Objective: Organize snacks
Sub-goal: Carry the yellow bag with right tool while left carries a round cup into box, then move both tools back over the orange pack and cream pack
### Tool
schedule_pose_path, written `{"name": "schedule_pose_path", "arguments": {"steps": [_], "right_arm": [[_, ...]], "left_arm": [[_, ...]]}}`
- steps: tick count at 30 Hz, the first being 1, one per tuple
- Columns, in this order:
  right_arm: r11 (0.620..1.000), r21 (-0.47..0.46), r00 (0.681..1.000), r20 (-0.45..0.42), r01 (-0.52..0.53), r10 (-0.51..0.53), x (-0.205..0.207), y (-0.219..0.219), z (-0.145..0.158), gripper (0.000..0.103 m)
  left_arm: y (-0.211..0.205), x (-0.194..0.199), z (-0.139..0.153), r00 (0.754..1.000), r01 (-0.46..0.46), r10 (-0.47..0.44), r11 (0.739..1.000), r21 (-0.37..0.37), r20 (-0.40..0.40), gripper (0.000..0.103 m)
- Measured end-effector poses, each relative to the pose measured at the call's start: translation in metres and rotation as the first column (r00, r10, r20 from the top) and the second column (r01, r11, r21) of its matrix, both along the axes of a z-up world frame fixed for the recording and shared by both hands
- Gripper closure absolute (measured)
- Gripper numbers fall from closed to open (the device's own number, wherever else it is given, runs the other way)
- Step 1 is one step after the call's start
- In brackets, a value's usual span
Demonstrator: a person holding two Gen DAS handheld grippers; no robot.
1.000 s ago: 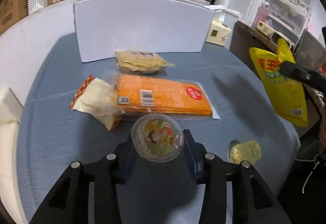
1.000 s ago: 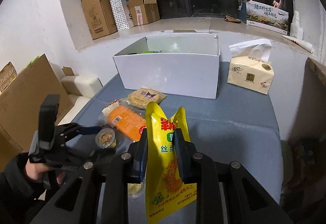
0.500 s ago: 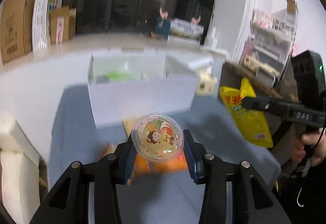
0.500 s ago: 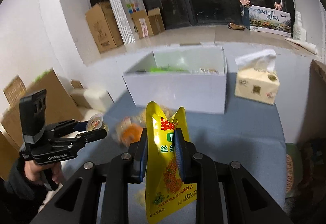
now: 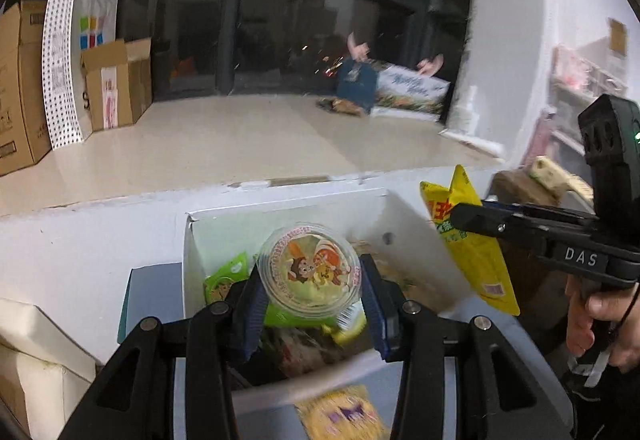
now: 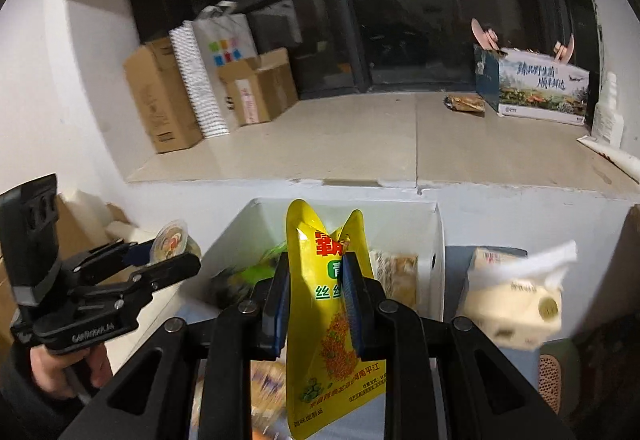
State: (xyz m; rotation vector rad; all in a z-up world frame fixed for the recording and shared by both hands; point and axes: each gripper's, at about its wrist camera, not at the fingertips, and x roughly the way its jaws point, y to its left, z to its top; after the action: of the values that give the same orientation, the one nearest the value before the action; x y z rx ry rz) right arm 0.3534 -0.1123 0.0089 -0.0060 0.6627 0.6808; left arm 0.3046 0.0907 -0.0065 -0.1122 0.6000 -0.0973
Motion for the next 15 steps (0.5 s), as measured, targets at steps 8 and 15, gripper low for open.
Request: {"name": "schedule_pose_path", "arguments": {"steps": [8, 15], "right_arm": [[0.997, -0.002, 0.994, -0.073, 0.079, -0.079, 0.049, 0.012, -0.029, 0.000], [0.997, -0.039, 0.997, -0.042, 0.069, -0.070, 0.036, 0.010, -0.031, 0.000]], "left_arm": [[0.028, 0.028, -0.030, 0.991, -0.115, 0.115, 0.993, 0.004, -0.076, 0.000], [0.031, 0.009, -0.032, 0.992, -0.112, 0.112, 0.994, 0.003, -0.063, 0.000]]}}
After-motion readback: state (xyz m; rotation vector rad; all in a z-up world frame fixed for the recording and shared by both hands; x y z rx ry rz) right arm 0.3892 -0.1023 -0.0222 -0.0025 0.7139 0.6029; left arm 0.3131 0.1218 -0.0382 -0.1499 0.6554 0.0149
